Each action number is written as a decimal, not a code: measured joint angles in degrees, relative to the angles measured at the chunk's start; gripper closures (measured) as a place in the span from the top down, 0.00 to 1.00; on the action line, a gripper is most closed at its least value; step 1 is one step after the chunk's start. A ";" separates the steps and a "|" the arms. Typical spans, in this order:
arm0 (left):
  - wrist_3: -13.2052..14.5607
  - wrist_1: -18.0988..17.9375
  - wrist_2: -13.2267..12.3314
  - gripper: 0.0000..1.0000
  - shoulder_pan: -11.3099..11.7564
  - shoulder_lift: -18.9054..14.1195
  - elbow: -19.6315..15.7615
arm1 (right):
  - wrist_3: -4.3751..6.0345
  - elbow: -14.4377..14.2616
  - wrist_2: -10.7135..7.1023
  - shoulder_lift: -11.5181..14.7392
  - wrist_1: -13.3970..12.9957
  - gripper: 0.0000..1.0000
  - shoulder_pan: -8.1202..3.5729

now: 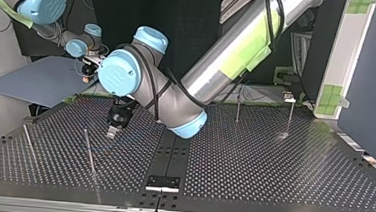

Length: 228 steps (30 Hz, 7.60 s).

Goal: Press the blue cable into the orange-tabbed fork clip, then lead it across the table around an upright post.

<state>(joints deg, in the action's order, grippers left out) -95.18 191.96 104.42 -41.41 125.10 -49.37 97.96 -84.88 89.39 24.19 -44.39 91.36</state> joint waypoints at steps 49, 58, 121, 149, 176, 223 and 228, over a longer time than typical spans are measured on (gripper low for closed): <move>-9.64 -15.72 0.08 1.00 3.40 -18.14 -18.73 | -0.38 0.26 0.00 0.03 0.26 0.00 0.40; -10.69 -20.39 0.09 1.00 3.43 -22.82 -23.42 | -0.35 0.28 0.00 0.01 0.28 0.00 0.51; -13.84 -50.94 3.03 1.00 4.15 -34.60 -53.98 | -0.30 0.82 -1.23 0.01 -1.34 0.00 0.59; -13.21 -53.71 8.46 1.00 4.02 -32.18 -67.92 | -0.35 0.82 -1.23 0.01 -1.14 0.00 1.01; -8.55 -62.41 4.74 1.00 4.52 -25.57 -80.80 | -0.38 0.82 -1.32 -0.01 -0.62 0.00 1.12; -7.48 -67.50 5.13 1.00 4.83 -21.71 -87.90 | -0.38 0.81 -1.32 -0.05 -0.18 0.00 1.40; -7.48 -67.50 5.13 1.00 4.83 -21.71 -87.90 | -0.39 0.81 -1.32 -0.05 -0.18 0.00 1.41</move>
<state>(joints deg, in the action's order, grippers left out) -102.65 124.46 109.55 -36.58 103.39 -137.27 97.58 -84.07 88.07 24.14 -44.57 92.77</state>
